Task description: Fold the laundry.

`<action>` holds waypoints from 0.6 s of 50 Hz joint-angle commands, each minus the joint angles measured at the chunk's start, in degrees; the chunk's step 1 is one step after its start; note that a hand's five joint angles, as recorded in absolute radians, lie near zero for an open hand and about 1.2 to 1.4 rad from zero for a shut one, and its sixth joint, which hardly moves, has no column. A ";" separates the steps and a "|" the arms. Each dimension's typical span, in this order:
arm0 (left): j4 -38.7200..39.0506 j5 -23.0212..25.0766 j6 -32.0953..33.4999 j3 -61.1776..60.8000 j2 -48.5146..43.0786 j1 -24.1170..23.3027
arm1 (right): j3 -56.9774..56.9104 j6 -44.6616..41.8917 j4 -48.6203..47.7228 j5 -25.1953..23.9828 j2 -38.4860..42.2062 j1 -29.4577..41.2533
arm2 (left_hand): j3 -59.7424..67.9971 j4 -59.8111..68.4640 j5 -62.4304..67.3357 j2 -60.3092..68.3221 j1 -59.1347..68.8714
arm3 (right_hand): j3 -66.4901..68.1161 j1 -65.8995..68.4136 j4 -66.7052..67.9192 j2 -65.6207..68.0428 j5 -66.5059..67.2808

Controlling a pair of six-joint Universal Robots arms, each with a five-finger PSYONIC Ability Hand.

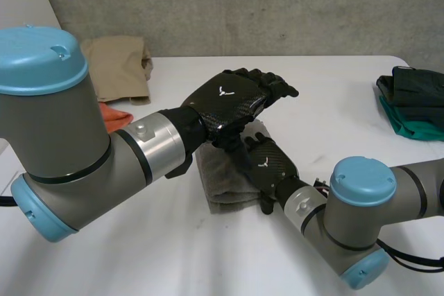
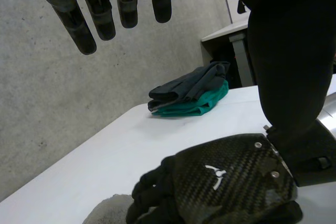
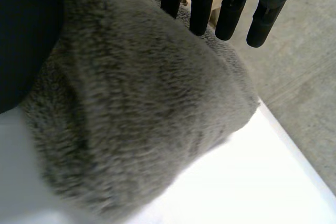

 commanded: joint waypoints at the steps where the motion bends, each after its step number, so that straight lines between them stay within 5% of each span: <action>1: 0.20 0.02 -0.09 0.00 0.01 0.03 | -2.15 0.23 0.13 0.13 -0.26 0.16 | -0.22 0.28 -0.72 0.15 0.31 | 4.18 3.17 4.00 4.55 6.66; 9: 0.20 0.02 -1.84 -0.09 0.01 0.21 | -5.32 1.64 0.21 0.30 1.93 0.17 | -0.39 0.11 -0.89 -0.02 0.14 | 7.19 6.18 7.00 7.55 9.67; 12: 0.20 0.02 -1.93 -0.09 -0.07 0.29 | -6.72 2.08 0.30 0.30 2.90 0.17 | -0.39 0.11 -0.89 -0.02 0.14 | 39.73 38.72 39.54 40.09 42.21; 13: 0.20 0.02 -2.02 -0.09 0.01 0.29 | -7.34 2.52 0.21 0.48 2.99 0.17 | -0.39 0.11 -0.89 -0.02 0.14 | 61.10 60.09 60.91 61.46 63.58; 25: 1.87 -0.33 -2.11 2.45 3.17 0.73 | -19.81 10.07 0.65 6.11 -1.85 -1.15 | -0.05 0.44 -0.56 0.32 0.48 | 61.31 60.31 61.13 61.68 63.80; 30: 5.82 -0.41 -5.09 4.65 5.64 0.82 | -30.09 14.03 1.79 6.19 -2.11 -8.96 | 0.28 0.78 -0.22 0.65 0.81 | 61.31 60.31 61.13 61.68 63.80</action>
